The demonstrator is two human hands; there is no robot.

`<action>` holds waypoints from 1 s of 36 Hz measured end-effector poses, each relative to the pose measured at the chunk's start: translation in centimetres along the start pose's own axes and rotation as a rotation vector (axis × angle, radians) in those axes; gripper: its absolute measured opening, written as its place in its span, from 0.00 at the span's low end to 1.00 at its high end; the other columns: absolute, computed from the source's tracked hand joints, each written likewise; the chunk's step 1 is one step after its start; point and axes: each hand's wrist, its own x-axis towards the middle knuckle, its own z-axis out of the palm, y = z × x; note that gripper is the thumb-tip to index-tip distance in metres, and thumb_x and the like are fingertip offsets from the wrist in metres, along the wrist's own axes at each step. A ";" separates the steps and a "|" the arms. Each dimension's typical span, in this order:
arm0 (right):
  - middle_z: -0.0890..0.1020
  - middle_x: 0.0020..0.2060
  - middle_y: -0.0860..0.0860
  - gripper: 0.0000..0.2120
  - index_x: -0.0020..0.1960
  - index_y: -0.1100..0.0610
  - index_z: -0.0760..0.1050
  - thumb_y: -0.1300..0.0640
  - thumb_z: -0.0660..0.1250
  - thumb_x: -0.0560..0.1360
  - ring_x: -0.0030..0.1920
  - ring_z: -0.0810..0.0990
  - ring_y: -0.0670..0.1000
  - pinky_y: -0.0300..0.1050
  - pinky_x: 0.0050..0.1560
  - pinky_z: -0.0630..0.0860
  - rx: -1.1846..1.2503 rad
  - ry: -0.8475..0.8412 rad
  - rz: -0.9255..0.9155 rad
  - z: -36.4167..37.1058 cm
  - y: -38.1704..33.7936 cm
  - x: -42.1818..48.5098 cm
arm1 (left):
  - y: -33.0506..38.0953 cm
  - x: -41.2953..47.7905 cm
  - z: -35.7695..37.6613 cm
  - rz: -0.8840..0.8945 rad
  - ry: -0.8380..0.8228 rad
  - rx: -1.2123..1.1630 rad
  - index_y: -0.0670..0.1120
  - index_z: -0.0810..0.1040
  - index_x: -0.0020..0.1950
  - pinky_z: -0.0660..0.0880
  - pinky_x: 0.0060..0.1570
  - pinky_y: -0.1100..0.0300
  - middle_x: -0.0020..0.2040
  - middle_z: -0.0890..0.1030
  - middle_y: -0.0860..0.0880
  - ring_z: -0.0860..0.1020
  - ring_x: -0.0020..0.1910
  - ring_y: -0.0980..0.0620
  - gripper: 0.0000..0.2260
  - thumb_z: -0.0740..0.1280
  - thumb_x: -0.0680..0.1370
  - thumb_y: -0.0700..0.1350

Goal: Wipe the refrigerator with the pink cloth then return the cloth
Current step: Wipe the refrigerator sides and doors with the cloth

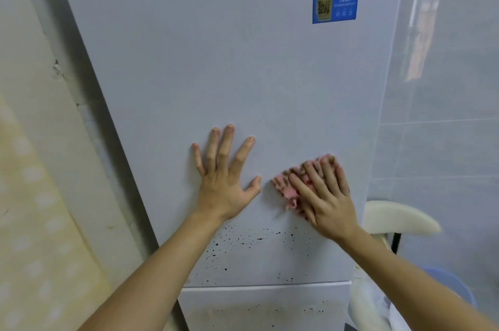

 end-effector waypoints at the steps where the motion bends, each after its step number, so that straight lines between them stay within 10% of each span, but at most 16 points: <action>1: 0.60 0.83 0.54 0.26 0.83 0.46 0.62 0.50 0.57 0.86 0.84 0.57 0.61 0.62 0.83 0.51 0.003 -0.029 -0.049 0.0 0.1 -0.6 | -0.2 0.0 -0.2 0.005 -0.014 -0.006 0.54 0.62 0.83 0.42 0.78 0.29 0.85 0.52 0.45 0.48 0.85 0.40 0.40 0.72 0.74 0.60; 7: 0.60 0.83 0.52 0.27 0.83 0.51 0.61 0.60 0.56 0.84 0.84 0.56 0.57 0.57 0.84 0.51 0.029 -0.076 -0.232 -2.2 3.6 3.5 | -2.5 0.0 -2.0 0.032 -0.030 -0.051 0.52 0.65 0.82 0.54 0.77 0.35 0.85 0.55 0.44 0.52 0.84 0.42 0.33 0.67 0.77 0.55; 17: 0.60 0.80 0.68 0.23 0.77 0.64 0.67 0.68 0.60 0.82 0.82 0.57 0.68 0.66 0.81 0.57 0.243 0.434 0.417 -5.0 3.5 20.9 | -6.1 1.0 -3.4 -0.035 0.053 -0.022 0.49 0.63 0.81 0.53 0.78 0.38 0.84 0.58 0.44 0.56 0.83 0.40 0.30 0.62 0.79 0.51; 30: 0.66 0.81 0.51 0.22 0.80 0.48 0.67 0.48 0.58 0.87 0.82 0.62 0.54 0.58 0.84 0.51 0.017 -0.105 -0.319 -1.9 0.7 5.8 | -6.7 1.1 -3.0 -0.040 0.084 -0.035 0.48 0.62 0.81 0.51 0.79 0.39 0.84 0.58 0.43 0.54 0.84 0.41 0.29 0.62 0.79 0.50; 36: 0.63 0.82 0.55 0.27 0.82 0.48 0.63 0.49 0.61 0.84 0.84 0.56 0.59 0.70 0.79 0.45 -0.030 0.123 0.063 -3.6 4.5 10.9 | -7.3 1.0 -3.4 -0.020 0.064 -0.055 0.47 0.62 0.81 0.51 0.79 0.40 0.84 0.58 0.44 0.54 0.84 0.42 0.29 0.62 0.80 0.49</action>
